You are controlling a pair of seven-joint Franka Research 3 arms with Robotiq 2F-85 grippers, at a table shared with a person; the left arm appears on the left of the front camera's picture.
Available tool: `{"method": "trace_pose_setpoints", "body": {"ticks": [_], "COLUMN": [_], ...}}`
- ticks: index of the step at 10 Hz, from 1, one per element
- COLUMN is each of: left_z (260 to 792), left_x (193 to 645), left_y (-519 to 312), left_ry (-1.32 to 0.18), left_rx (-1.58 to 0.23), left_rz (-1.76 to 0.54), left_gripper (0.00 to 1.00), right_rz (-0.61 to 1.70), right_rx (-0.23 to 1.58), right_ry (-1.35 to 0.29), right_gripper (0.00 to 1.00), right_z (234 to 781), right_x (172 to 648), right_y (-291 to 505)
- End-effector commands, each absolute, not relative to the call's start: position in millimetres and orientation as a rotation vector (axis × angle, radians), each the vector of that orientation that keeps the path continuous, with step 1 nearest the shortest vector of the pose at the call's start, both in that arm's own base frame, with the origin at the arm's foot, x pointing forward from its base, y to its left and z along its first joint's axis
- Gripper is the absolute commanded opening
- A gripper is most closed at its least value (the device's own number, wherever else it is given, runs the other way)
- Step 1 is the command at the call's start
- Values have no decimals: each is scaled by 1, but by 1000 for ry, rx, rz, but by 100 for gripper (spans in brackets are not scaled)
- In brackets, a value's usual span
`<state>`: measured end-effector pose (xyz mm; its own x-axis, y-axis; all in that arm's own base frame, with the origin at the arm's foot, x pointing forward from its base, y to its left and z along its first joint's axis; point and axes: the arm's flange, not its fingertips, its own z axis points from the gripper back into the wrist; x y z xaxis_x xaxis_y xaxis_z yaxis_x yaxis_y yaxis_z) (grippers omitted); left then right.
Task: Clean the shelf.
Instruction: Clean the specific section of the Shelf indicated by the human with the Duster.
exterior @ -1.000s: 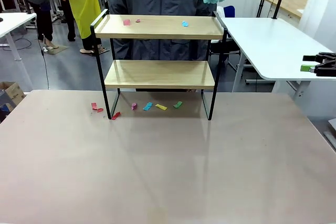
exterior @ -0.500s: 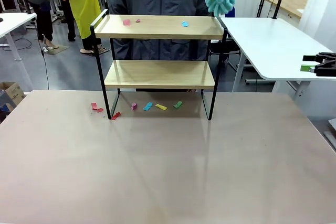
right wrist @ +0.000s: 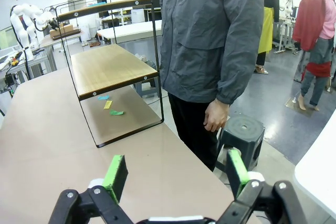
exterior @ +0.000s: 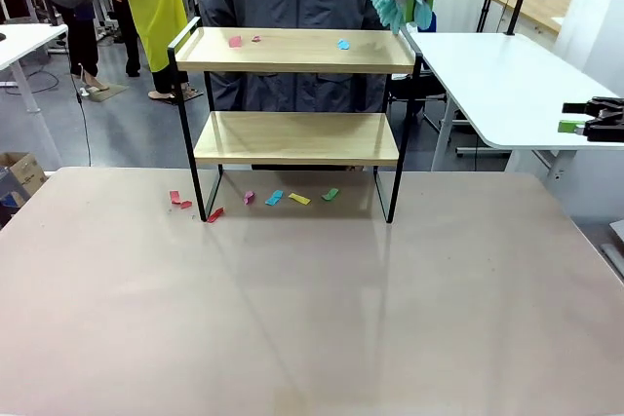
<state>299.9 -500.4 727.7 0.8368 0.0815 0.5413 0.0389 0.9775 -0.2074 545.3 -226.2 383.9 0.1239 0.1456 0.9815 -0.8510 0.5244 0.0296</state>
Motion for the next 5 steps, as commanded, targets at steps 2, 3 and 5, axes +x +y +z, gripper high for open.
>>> {"method": "trace_pose_setpoints", "body": {"ticks": [2, 3, 5], "left_z": [710, 704, 687], "left_x": [301, 304, 309], "left_y": [-505, -505, -508], "left_ry": [-555, -538, -466], "left_rx": [-223, -219, -207], "left_rz": [25, 24, -14], "left_gripper": [13, 13, 13], "right_rz": [832, 832, 832], "right_rx": [720, 720, 720], "right_ry": [-1240, -1240, -1240], "right_gripper": [100, 100, 100], "right_z": [387, 387, 387], "right_x": [546, 546, 546], "right_y": [-224, -224, -224]}}
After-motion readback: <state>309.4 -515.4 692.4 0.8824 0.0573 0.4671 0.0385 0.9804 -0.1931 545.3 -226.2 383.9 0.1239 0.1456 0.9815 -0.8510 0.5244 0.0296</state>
